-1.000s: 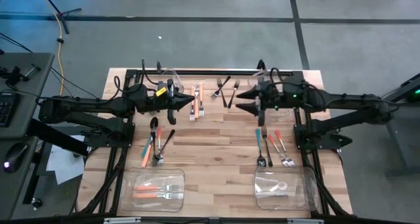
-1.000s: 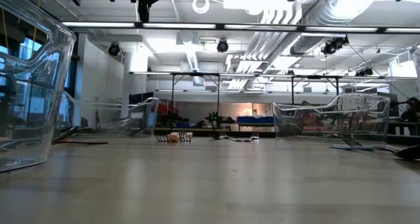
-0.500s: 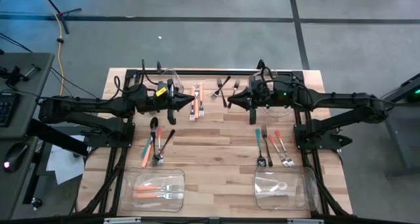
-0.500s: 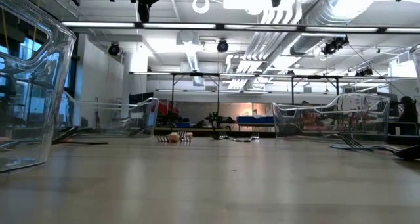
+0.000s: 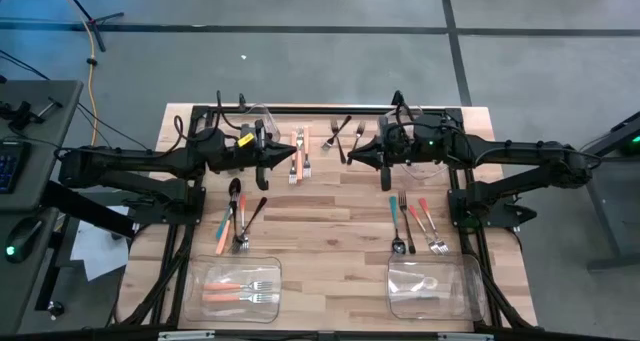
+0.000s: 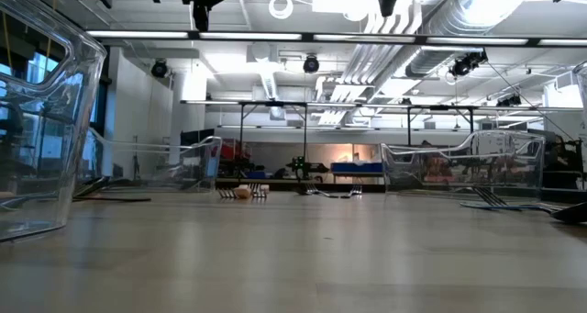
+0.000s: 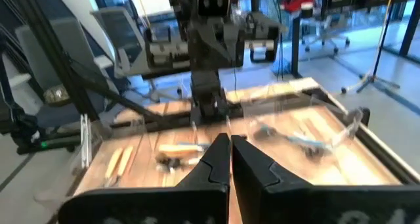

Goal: Sort silverware by color (type)
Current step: Put the black fork into the bottom right transparent bin

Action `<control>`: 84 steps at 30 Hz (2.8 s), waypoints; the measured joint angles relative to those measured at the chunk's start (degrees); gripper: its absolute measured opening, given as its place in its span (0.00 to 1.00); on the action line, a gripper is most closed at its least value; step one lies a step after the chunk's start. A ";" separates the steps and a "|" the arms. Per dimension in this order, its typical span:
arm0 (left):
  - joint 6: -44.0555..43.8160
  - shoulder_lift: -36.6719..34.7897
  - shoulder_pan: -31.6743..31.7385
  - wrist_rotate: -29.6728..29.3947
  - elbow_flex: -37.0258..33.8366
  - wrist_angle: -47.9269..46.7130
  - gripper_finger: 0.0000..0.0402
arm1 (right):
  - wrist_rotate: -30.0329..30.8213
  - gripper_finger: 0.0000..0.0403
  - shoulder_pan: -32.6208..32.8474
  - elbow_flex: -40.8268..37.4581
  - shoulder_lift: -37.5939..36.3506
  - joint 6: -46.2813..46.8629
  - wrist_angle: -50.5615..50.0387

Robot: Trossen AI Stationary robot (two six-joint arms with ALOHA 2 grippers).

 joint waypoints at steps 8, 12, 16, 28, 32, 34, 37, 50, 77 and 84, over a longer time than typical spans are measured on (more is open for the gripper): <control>-3.95 0.00 -0.34 -6.86 11.01 -33.92 0.12 | 0.02 0.00 -0.01 0.00 -0.01 0.42 -2.45; -10.45 0.36 -1.28 -11.60 16.35 -57.40 0.24 | 0.05 0.00 -0.51 0.00 -0.02 0.07 -2.46; -20.86 0.35 -2.58 -11.62 16.23 -71.48 0.35 | 0.09 0.00 -0.96 0.00 -0.02 0.02 -2.48; -35.61 3.84 -10.02 -7.47 8.33 -75.40 0.42 | 0.11 0.00 -1.25 0.00 -0.02 0.07 -3.00; -37.46 8.49 -12.21 -5.67 7.54 -75.24 0.41 | 0.11 0.00 -1.25 -0.01 -0.02 0.11 -3.14; -38.03 11.09 -13.13 -5.62 7.56 -74.57 0.41 | 0.13 0.00 -1.25 0.00 -0.02 0.11 -3.11; -39.63 15.28 -14.22 -5.57 7.56 -73.61 0.41 | 0.13 0.00 -1.25 -0.01 -0.02 0.20 -3.34; -41.96 27.65 -16.33 -3.34 7.56 -71.90 0.41 | 0.15 0.00 -1.25 -0.01 -0.02 1.05 -3.99; -39.16 31.31 -16.33 -0.83 7.65 -68.93 0.02 | 0.12 0.00 -1.25 -0.01 -0.02 0.44 -5.10; -38.64 31.30 -16.28 0.58 7.65 -68.48 0.02 | 0.13 0.00 -1.25 -0.01 -0.02 0.44 -5.10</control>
